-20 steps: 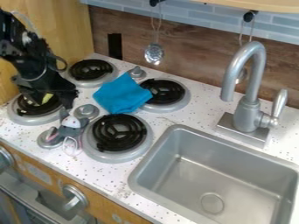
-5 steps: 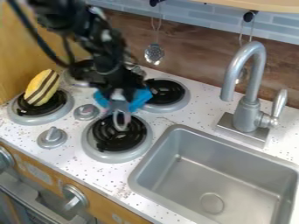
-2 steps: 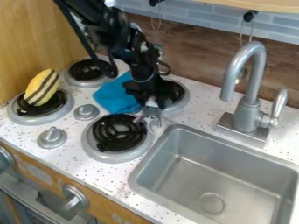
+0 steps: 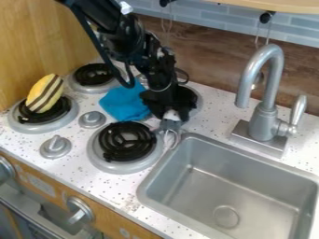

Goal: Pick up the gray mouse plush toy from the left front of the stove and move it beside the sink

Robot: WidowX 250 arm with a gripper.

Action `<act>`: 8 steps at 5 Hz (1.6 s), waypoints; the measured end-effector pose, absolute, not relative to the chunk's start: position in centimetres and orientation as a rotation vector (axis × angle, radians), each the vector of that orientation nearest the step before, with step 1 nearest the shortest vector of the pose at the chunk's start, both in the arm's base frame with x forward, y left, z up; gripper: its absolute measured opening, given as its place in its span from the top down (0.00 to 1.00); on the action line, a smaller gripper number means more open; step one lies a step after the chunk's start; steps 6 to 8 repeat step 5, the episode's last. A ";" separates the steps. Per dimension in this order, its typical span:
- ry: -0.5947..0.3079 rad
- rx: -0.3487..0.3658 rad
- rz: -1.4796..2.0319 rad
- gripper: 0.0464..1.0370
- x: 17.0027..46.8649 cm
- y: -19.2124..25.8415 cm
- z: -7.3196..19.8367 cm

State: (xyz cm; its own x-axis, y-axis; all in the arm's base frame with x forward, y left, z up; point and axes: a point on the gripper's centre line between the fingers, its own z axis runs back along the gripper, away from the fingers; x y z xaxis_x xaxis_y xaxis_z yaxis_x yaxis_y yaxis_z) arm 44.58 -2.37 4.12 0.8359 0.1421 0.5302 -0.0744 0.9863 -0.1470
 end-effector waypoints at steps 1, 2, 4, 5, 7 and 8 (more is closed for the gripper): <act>-0.567 -0.114 0.110 0.03 44.5 -2.3 4.1; -0.553 -0.097 0.119 0.03 43.9 -2.0 4.2; -0.661 -0.048 0.128 0.03 40.6 1.0 10.6; -0.678 -0.047 0.122 0.03 40.6 1.0 11.2; -0.678 -0.047 0.122 0.03 40.6 1.0 11.2; -0.678 -0.047 0.122 0.03 40.6 1.0 11.2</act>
